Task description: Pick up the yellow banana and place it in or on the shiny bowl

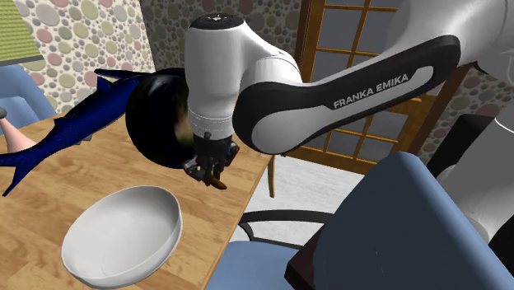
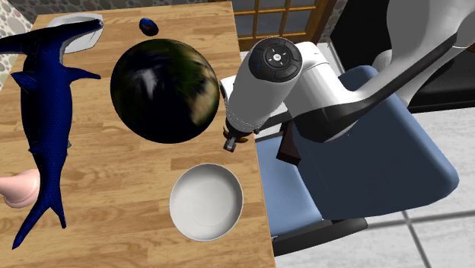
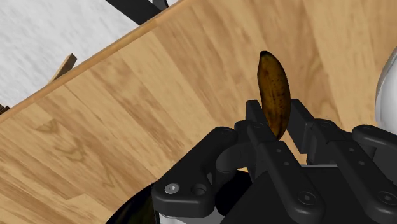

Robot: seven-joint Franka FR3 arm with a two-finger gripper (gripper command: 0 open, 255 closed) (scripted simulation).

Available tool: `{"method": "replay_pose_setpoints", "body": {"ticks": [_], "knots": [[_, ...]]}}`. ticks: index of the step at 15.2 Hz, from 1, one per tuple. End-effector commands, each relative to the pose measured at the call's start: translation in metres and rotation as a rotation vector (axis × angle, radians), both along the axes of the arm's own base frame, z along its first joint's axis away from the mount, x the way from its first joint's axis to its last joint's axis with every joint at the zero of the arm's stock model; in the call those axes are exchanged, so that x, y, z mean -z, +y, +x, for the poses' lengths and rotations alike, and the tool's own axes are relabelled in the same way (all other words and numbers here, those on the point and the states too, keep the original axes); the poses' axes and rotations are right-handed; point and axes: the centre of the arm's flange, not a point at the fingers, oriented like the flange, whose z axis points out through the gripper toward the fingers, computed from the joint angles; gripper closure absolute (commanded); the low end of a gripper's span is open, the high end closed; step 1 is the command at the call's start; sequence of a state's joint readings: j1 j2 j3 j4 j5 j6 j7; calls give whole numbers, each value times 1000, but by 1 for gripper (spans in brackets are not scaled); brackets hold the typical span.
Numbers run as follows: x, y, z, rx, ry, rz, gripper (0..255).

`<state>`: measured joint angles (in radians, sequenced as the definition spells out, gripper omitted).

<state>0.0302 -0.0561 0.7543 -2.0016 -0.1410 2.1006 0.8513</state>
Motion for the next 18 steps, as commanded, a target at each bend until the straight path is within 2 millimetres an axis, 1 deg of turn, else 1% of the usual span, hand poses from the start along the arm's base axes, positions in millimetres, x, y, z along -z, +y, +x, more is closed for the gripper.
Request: {"method": "replay_pose_setpoints", "body": {"ticks": [1,14,15,18], "knots": [[-11,0,0,0,0,0,255],[-80,0,0,0,0,0,255],[-81,0,0,0,0,0,255],[-82,39,0,0,0,0,255]]}}
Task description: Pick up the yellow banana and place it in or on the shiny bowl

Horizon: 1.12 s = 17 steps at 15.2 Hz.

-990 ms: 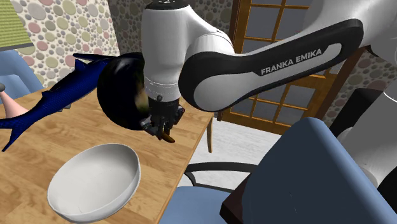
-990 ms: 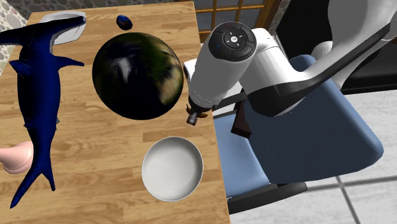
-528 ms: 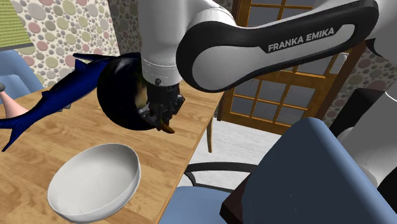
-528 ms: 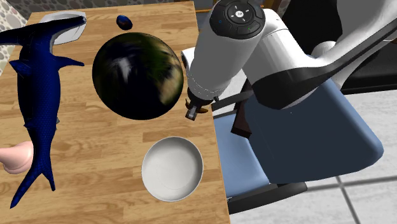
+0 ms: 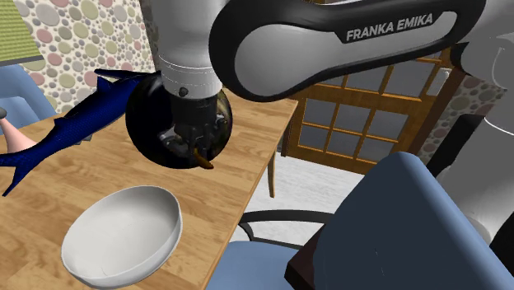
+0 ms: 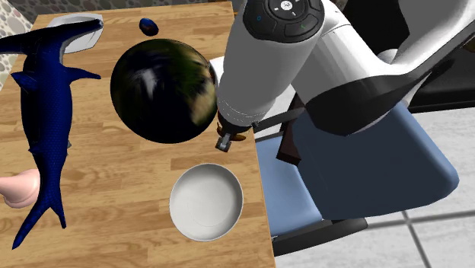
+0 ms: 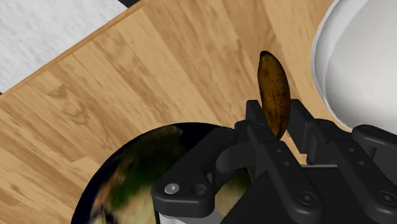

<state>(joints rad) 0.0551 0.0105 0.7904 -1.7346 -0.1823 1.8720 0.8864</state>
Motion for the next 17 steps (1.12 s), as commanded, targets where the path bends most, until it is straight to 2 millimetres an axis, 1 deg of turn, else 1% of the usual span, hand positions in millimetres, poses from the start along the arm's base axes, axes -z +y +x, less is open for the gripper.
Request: {"method": "replay_pose_setpoints", "body": {"ticks": [1,10,11,17], "knots": [[-1,23,1,3,-1,0,255],[-3,142,4,3,-1,0,255],[-3,163,4,3,-1,0,255],[28,163,4,3,-1,0,255]]}}
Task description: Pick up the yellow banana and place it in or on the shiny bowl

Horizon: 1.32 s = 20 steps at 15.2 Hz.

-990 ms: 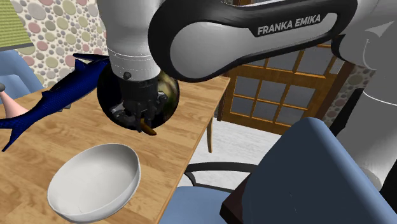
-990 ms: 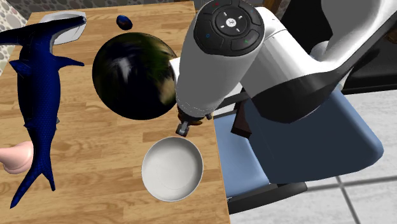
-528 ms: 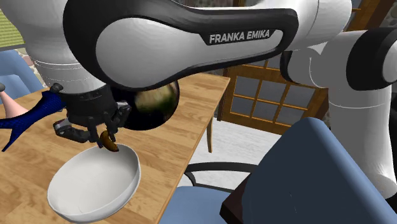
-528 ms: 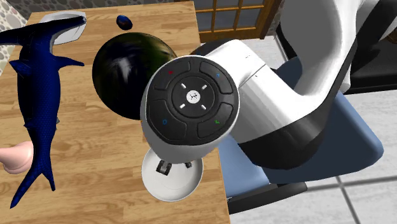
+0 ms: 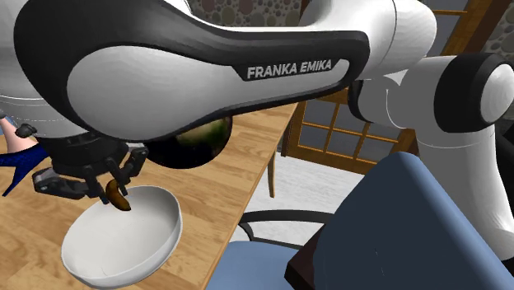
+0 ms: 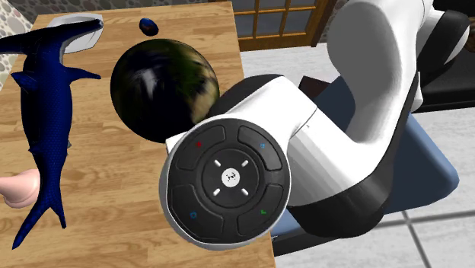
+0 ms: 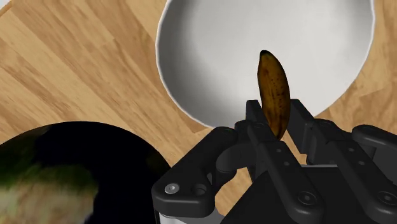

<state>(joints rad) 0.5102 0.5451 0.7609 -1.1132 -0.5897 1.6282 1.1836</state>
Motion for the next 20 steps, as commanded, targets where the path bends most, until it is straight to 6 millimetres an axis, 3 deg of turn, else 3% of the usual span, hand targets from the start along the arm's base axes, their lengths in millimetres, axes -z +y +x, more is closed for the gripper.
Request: {"method": "replay_pose_setpoints", "body": {"ticks": [1,8,16,17,20], "knots": [[33,9,8,0,30,-17,255],[69,9,8,0,30,-17,255],[69,9,8,0,30,-17,255],[70,11,10,0,30,-18,0],[69,10,5,0,29,-18,0]]}}
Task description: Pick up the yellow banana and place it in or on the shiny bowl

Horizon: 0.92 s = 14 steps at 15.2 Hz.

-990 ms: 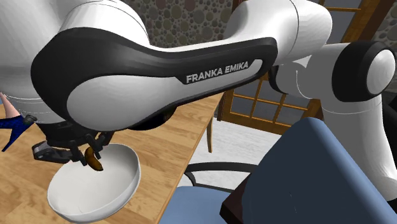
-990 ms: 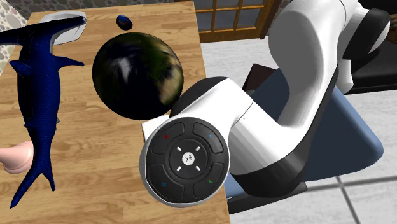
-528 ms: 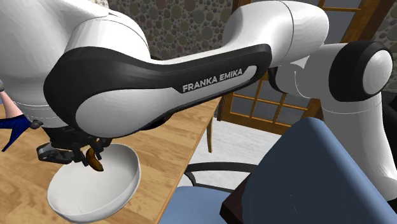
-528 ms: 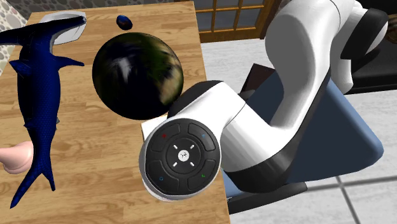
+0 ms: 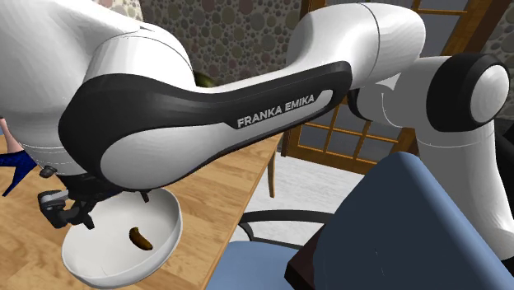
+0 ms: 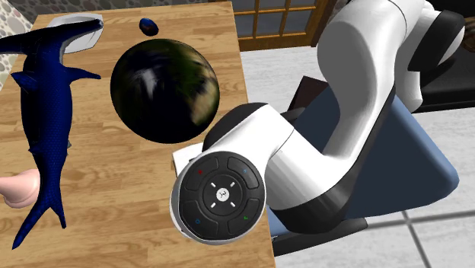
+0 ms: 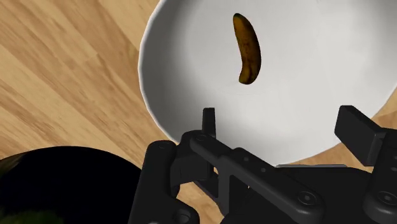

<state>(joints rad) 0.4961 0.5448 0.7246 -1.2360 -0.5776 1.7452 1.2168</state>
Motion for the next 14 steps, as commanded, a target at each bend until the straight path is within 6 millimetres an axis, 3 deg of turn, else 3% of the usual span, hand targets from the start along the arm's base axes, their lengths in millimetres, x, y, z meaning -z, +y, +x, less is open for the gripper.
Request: {"method": "replay_pose_setpoints", "body": {"ticks": [1,2,6,14], "knots": [[19,6,0,-8,25,-14,0],[19,4,3,-8,26,-13,0],[-30,5,-8,-8,26,-13,0],[-30,5,-8,-8,26,-13,0]]}}
